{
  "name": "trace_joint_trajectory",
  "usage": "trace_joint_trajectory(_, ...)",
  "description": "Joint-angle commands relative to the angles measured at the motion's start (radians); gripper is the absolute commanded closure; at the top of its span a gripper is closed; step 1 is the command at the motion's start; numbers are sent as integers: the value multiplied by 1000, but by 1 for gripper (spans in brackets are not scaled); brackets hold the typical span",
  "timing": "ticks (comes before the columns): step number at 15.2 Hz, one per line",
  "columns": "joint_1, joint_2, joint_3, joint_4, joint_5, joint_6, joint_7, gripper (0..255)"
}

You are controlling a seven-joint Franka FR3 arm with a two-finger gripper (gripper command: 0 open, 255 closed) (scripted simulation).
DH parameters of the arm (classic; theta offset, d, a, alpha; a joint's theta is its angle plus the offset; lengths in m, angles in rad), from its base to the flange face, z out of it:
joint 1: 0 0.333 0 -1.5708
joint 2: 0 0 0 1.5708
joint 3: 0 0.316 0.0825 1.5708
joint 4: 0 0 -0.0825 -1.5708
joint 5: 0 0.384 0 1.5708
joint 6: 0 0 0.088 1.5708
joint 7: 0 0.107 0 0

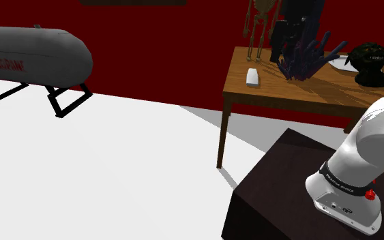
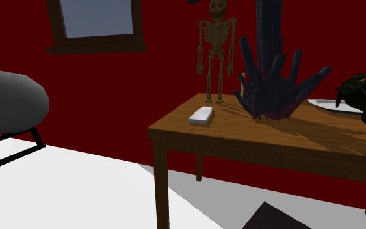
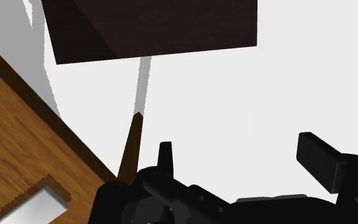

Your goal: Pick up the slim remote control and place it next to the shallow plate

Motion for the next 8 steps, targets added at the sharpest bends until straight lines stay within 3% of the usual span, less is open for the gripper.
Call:
trace_joint_trajectory(1, 0, 0, 0, 0, 0, 0, 0, 0)
trace_joint_trajectory(8, -72, 198, -16, 21, -26, 181, 84, 0)
